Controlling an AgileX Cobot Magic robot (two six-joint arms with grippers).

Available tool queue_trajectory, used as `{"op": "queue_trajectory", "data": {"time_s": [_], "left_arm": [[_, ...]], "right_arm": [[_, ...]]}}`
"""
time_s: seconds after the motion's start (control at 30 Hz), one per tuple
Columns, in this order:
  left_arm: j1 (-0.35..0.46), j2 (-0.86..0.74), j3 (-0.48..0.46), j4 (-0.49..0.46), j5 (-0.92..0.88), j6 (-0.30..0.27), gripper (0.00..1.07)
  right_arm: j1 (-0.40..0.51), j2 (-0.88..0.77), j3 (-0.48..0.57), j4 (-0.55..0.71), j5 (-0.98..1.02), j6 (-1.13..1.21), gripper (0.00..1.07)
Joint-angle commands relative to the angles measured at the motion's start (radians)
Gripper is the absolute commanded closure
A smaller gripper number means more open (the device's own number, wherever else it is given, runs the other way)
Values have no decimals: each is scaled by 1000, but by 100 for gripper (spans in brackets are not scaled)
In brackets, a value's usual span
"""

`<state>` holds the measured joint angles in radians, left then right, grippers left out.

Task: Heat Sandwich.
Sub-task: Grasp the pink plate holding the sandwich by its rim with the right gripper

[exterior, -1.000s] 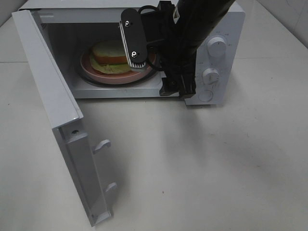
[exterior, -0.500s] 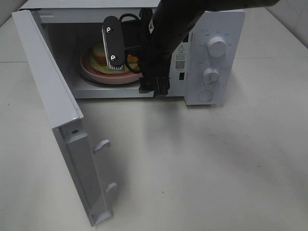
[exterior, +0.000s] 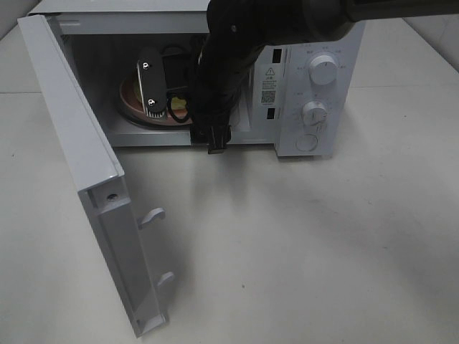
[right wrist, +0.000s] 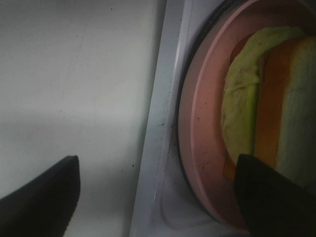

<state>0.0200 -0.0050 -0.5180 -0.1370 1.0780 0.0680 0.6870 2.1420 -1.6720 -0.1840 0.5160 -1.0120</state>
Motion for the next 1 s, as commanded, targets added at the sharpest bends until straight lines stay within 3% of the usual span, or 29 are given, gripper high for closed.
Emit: {"op": "queue_trajectory", "data": {"time_s": [0.03,0.73,0.9,0.93,1.0], "left_arm": [[5,-16,1,-7,-5,-4,9],[5,-16,1,-7,-5,-4,9],[5,-16,1,-7,-5,-4,9],[5,-16,1,-7,-5,-4,9],[5,-16,1,-7,-5,-4,9]], "right_arm": [[3,51,-69,4,2,11,27],[-1,257,-311,3,100,30,33],[-1,272,-332,5,111,35,51],[-1,272,-332,5,115,35,69],[-1,272,-332,5,126,35,90]]}}
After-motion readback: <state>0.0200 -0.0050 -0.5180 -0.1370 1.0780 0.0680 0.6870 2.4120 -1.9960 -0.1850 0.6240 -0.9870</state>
